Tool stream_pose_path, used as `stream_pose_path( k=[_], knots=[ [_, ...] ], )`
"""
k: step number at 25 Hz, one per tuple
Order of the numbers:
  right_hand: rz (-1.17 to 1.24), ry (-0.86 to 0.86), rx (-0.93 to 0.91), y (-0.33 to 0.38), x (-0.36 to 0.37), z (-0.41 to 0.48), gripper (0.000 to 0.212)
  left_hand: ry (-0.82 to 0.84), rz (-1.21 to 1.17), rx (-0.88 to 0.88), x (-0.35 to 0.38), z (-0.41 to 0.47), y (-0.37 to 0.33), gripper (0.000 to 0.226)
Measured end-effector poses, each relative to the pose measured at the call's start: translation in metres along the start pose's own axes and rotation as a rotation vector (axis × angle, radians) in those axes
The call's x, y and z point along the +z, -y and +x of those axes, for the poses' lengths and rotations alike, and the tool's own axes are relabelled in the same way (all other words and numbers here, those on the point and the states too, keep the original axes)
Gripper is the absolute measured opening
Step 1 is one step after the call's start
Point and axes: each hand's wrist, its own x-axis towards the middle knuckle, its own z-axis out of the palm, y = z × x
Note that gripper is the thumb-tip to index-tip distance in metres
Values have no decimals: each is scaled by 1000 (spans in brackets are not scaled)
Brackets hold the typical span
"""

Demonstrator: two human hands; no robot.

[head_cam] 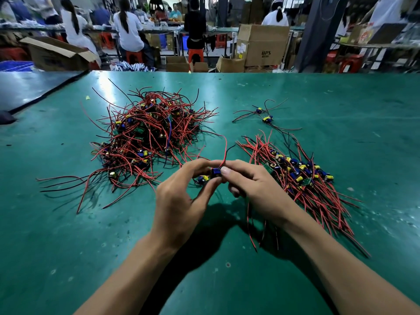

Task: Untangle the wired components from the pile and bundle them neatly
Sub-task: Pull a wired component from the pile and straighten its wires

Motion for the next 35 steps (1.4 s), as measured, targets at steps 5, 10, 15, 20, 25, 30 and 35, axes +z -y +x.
stream_pose_path(
  k=[5,10,15,20,25,30,35],
  knots=[
    [107,-17,-91,5,-4,0,18,85,-59,-105,4,-1,5,51],
    [303,-118,-67,8,-2,2,17,478,237,-231,7,-6,31,46],
    [529,-126,53,12,-5,3,13,423,260,-219,8,-3,32,41],
    [806,84,272,18,-12,-1,17,76,-815,-877,5,11,9,23],
    [682,119,350,21,-2,-4,17,337,-1043,-1089,4,12,-8,49],
    [433,-17,380,12,5,0,15,319,-1072,-1094,6,6,-12,45],
    [499,32,358,10,3,-1,21,304,-944,-1030,8,3,-14,27]
  ],
)
